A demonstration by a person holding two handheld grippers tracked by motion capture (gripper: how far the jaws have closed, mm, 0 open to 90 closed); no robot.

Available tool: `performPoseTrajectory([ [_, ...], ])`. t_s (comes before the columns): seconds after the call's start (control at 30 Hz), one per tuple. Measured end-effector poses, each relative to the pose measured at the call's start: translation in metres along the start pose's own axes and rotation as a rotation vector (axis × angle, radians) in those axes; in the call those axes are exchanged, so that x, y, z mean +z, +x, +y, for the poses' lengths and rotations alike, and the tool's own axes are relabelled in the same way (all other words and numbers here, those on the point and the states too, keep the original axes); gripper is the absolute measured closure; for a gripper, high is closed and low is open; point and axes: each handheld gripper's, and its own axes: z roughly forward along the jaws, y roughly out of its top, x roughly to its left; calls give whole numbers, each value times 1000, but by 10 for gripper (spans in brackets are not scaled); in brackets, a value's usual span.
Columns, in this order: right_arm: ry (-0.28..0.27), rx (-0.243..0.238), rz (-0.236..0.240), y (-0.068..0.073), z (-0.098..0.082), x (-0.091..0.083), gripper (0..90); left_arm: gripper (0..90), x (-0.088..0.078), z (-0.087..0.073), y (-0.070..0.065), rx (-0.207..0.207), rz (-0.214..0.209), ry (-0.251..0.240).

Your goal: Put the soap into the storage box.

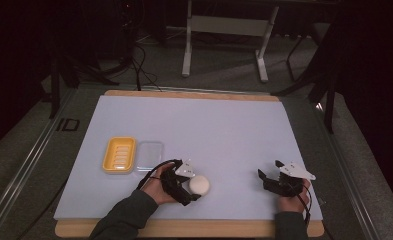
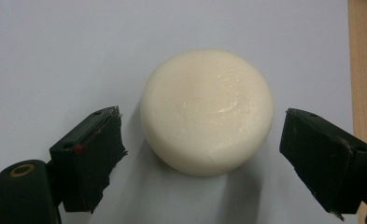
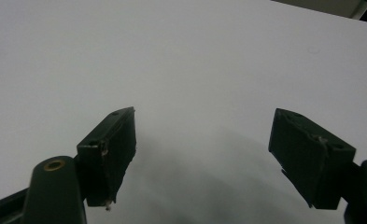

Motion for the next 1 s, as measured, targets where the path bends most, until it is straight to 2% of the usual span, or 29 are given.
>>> performPoseTrajectory([
  [0.5,-1,1,0,0,0,0,225,136,10,4,-1,5,-9,20],
  [1.0,-2,0,1,0,0,0,225,150,20,6,-4,12,3,34],
])
